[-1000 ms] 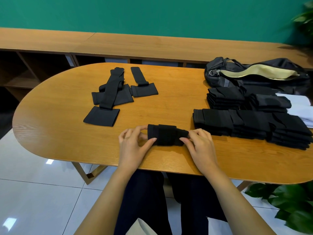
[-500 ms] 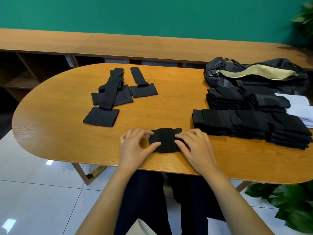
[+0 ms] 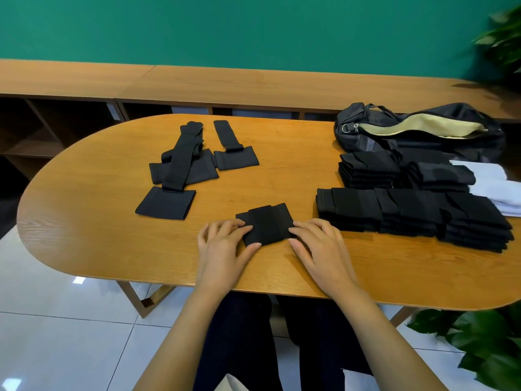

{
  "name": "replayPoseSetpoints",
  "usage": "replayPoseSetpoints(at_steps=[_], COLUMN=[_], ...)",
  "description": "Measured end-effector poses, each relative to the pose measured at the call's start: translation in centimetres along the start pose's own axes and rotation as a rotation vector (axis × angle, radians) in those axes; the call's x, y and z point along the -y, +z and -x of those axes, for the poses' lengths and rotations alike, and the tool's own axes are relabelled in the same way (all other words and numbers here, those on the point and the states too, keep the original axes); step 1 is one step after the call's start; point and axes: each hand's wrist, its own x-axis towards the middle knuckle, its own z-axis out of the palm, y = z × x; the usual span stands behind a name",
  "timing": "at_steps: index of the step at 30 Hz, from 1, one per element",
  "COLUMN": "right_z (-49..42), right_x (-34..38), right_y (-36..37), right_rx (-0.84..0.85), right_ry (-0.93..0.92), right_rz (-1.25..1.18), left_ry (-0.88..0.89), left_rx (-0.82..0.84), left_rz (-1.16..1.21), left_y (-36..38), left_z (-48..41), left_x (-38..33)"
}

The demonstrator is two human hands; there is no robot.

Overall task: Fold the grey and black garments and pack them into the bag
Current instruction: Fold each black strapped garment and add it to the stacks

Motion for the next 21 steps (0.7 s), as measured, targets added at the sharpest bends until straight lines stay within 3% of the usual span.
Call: replayPoseSetpoints(at_steps=[7, 15, 21], right_z=[0.0, -0.4, -0.7], right_x=[0.0, -0.9, -4.2], right_y=[-0.1, -2.2, -2.9], right_rx=[-0.016, -0.214, -0.103], right_ry=[-0.035, 0.0, 0.152], right_rz=[-0.007, 0.127, 0.305], left_ry=[-0.027, -0.01, -0.021], left_rx=[-0.053, 0.185, 0.304], left_rz=[-0.053, -0.145, -0.125], left_y=[0.4, 0.3, 2.3], left_z=[0.0, -2.3, -7.3], left_x=[0.1, -0.8, -2.5])
